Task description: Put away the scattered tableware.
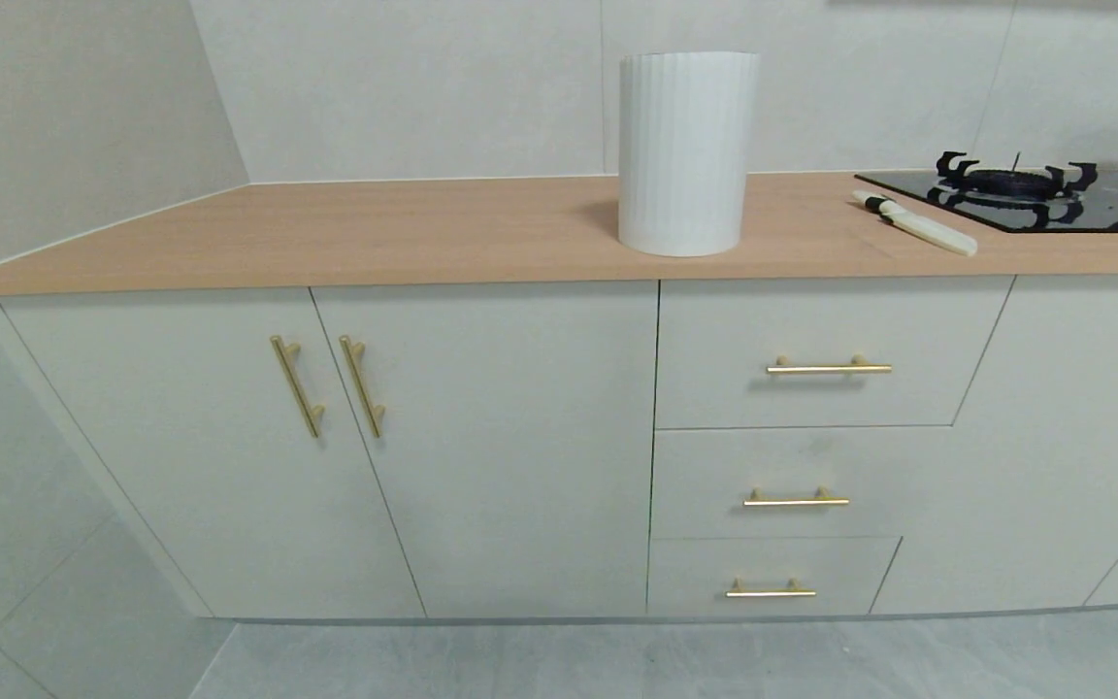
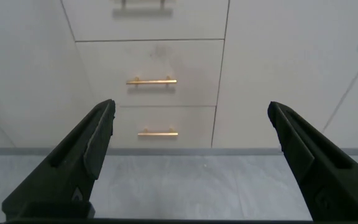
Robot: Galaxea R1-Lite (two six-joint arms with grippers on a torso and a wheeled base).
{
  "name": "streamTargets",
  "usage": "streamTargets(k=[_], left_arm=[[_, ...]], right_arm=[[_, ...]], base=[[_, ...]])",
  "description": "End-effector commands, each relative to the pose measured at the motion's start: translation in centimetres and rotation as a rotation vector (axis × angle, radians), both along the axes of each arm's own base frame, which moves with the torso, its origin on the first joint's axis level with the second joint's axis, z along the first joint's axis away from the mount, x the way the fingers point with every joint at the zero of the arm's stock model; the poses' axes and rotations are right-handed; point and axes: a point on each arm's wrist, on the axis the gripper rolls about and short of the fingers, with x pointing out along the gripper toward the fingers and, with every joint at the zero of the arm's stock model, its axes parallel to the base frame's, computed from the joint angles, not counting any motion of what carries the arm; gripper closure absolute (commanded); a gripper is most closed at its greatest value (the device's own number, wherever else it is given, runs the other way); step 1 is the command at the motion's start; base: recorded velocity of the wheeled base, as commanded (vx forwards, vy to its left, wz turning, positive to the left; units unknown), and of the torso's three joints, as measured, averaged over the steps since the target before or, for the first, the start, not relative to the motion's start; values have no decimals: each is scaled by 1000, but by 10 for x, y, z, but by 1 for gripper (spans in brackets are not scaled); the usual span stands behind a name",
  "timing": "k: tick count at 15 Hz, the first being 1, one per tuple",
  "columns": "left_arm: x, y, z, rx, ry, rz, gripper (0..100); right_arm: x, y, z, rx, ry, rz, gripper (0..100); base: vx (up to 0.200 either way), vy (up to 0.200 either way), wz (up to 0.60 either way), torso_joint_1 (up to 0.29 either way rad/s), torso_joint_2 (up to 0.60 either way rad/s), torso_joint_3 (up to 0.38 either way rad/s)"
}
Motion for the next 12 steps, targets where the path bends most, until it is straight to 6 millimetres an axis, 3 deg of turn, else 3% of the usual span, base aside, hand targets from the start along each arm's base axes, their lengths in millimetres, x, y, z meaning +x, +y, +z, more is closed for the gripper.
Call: streamTargets(k=[1,12], left_arm=[[0,0,0,0,1,1,0],[0,0,0,0,1,1,0]], right_arm=[[0,0,0,0,3,0,0],[0,0,0,0,3,-1,0]], base=[[200,0,0,7,7,-2],[200,0,0,3,2,2]])
